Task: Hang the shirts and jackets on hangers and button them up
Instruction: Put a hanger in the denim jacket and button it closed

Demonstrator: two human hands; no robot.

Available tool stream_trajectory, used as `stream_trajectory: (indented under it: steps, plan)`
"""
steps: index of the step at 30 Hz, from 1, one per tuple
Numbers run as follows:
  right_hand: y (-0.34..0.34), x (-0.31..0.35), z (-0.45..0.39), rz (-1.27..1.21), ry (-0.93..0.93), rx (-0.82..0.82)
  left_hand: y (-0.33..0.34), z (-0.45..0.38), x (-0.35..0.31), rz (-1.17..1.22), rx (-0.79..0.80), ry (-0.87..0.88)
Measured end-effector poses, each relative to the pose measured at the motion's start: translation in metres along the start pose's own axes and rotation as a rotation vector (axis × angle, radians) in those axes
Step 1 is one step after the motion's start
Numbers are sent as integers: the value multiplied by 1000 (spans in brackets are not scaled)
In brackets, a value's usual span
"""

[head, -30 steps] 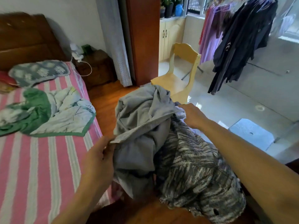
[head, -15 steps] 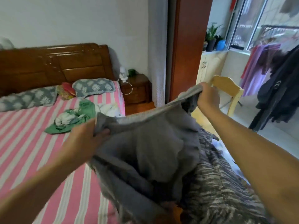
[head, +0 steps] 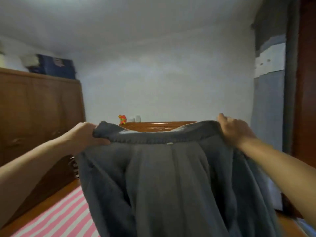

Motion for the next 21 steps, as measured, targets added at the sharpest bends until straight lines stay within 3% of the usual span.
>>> stream_trajectory:
  steps: [2, 4, 6, 8, 10, 12, 17, 21]
  plan:
    - [6, 63, -19, -26, -85, -66, -33, -2, 48, -37, -135, -3]
    - [19, 121, -42, -26, -104, -15, -56, 0, 87, -148, -256, -53]
    - [33, 178, -63, 34, -65, 72, -72, -5, 131, -236, -327, -201]
    - [44, 233, -77, 92, -48, 72, -85, -12, 180, -178, -375, -402]
    - [56, 289, -89, 45, -31, 39, -96, -14, 223, -67, -458, -584]
    - [72, 342, -100, -40, 15, 101, -110, -15, 257, -106, -512, -655]
    - [126, 459, -120, -460, 96, 537, -145, -4, 344, -431, -503, -729]
    - [187, 566, -114, -1011, 225, 753, -166, 15, 453, 34, -720, -977]
Point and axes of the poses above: each hand's wrist, its own z-axis away from the middle knuckle, its own y-axis out of the palm, x = y × z, the point moved 6 cm from there along -z, towards the middle knuckle, and after that the axes turned 9 degrees about z, right-handed, at the moved point
